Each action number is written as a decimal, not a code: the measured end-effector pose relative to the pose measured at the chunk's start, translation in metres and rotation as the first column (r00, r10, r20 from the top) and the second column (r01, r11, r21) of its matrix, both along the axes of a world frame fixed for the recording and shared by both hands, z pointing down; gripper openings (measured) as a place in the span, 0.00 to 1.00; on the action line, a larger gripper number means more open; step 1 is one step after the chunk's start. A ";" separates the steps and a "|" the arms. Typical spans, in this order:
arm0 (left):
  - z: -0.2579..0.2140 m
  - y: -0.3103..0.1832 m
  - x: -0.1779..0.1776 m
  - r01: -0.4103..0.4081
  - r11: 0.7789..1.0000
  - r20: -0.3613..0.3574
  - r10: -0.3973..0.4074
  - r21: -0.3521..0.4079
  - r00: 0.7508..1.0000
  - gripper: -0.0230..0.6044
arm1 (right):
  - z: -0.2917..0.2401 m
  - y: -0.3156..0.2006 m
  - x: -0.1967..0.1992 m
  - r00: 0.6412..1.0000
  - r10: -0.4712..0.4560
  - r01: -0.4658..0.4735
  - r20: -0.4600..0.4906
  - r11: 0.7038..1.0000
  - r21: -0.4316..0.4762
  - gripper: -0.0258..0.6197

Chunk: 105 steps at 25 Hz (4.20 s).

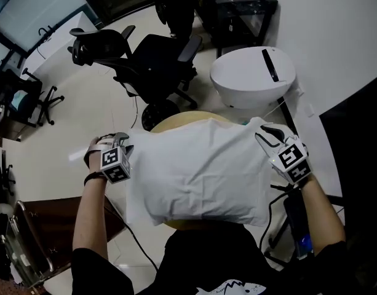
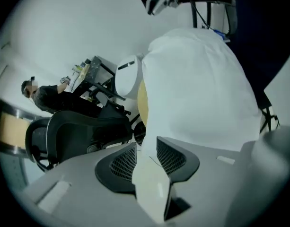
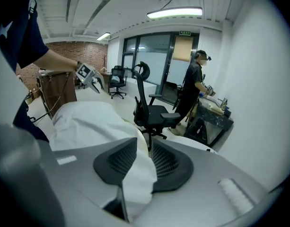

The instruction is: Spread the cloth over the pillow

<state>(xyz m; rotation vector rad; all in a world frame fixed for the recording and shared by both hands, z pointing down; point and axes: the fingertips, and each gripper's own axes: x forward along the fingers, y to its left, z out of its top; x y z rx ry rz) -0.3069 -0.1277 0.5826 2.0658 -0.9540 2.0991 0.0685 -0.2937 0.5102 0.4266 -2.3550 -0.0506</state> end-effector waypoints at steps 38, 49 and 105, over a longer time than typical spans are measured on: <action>0.107 -0.021 -0.107 -0.405 0.850 -0.048 0.414 -0.338 0.909 0.04 | 0.037 0.138 -0.010 0.945 0.318 -0.325 -0.080 0.939 -0.114 0.21; 0.134 -0.003 -0.108 -0.346 0.856 -0.082 0.342 -0.383 0.936 0.04 | 0.049 0.105 -0.001 0.938 0.327 -0.339 -0.115 0.936 -0.096 0.21; 0.113 -0.014 -0.117 -0.133 0.953 0.028 0.146 -0.274 0.989 0.04 | 0.194 -0.093 0.178 0.575 0.809 -0.514 -0.120 0.243 -0.823 0.07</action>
